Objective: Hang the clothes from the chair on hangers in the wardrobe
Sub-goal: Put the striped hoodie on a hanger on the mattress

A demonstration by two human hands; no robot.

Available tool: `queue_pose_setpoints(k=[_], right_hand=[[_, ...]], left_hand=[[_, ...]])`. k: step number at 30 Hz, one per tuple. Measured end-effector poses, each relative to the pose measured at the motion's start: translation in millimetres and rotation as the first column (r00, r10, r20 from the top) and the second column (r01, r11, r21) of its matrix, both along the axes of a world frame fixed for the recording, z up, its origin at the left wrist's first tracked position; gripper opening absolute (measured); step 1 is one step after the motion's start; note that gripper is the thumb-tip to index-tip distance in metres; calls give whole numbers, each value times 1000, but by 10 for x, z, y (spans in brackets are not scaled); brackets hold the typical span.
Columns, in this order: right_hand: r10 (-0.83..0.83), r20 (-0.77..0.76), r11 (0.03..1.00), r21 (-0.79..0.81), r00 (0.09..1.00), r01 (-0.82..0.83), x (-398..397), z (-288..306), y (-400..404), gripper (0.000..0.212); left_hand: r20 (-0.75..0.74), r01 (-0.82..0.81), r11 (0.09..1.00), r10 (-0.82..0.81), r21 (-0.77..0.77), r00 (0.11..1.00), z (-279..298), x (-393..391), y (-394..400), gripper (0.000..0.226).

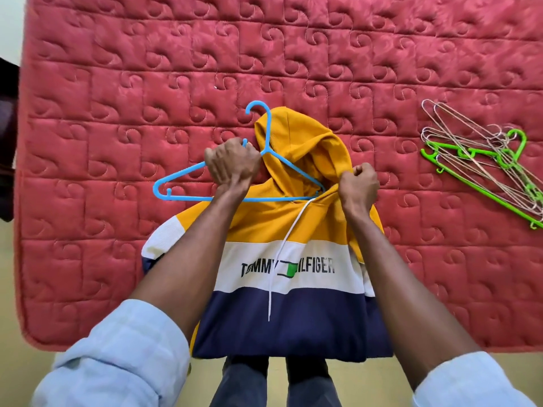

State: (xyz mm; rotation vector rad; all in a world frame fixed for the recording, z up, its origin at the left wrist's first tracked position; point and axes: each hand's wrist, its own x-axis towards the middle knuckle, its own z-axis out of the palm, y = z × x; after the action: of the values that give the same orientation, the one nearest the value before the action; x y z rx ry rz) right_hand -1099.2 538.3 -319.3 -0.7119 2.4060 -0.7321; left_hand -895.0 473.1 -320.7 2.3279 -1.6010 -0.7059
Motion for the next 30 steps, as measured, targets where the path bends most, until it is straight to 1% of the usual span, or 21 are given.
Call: queue_pose_setpoints(k=[1,3,6,7,9,10,11,12,13,14,15,16,17,18,20,21,23,24,25,27,30], right_hand=[[6,81,1000,-20,997,-5,10,5,-29,5],[38,281,998,-61,959,-22,80,72,-108,11],[141,589,988,-135,796,-74,259,259,-186,21],[177,649,983,-150,740,-103,299,303,-194,21],[213,715,977,-155,666,-146,279,310,-171,20],[194,725,981,-129,661,-146,227,276,-138,21],[158,697,987,-86,699,-136,162,237,-107,20],[134,600,989,-31,789,-145,87,190,-68,18],[143,428,983,43,892,-178,10,137,-17,22],[185,199,969,129,962,-213,-47,105,38,36],[249,-9,960,138,968,-245,-86,67,91,52],[307,-146,952,68,941,-300,-86,67,121,65],[359,-210,928,-27,909,-372,-85,43,119,72],[415,-210,893,-93,886,-440,-66,44,82,74],[486,-71,862,-123,871,-491,-65,-5,-34,73],[472,37,877,-117,881,-465,-85,-23,-92,75],[353,274,935,-133,894,-328,-155,-19,-174,68],[315,386,949,-154,867,-276,-190,4,-197,60],[321,457,947,-170,829,-272,-223,23,-218,52],[412,515,910,-190,752,-368,-258,53,-251,38],[501,560,855,-203,659,-478,-301,55,-252,29]], left_hand=[[14,32,998,-32,-44,999,29,-41,-24,34],[-75,66,998,-67,-18,995,84,-192,-69,33],[-270,95,993,-72,73,960,15,-437,-46,32],[-312,134,986,-96,102,945,-20,-518,-19,33],[-366,199,969,-133,148,921,-97,-656,49,33],[-382,220,961,-142,168,913,-140,-701,84,33],[-402,242,953,-152,181,903,-192,-729,114,33],[-431,267,947,-168,179,887,-225,-745,144,33],[-461,288,944,-185,162,868,-253,-758,177,33],[-487,297,945,-196,139,851,-266,-770,211,30],[-506,289,951,-197,110,840,-272,-779,241,26],[-517,270,960,-192,78,834,-269,-788,270,22],[-524,251,967,-190,47,830,-270,-795,297,18],[-529,238,971,-193,17,826,-263,-798,319,15],[-544,213,977,-195,-30,816,-236,-800,340,8],[-550,196,979,-191,-52,813,-230,-796,342,9],[-570,164,981,-196,-108,798,-206,-791,353,13],[-573,157,978,-206,-135,793,-186,-791,367,13],[-570,154,975,-219,-160,792,-170,-789,379,13],[-565,142,973,-221,-181,795,-193,-767,397,11],[-551,116,971,-215,-209,806,-215,-713,448,10]])
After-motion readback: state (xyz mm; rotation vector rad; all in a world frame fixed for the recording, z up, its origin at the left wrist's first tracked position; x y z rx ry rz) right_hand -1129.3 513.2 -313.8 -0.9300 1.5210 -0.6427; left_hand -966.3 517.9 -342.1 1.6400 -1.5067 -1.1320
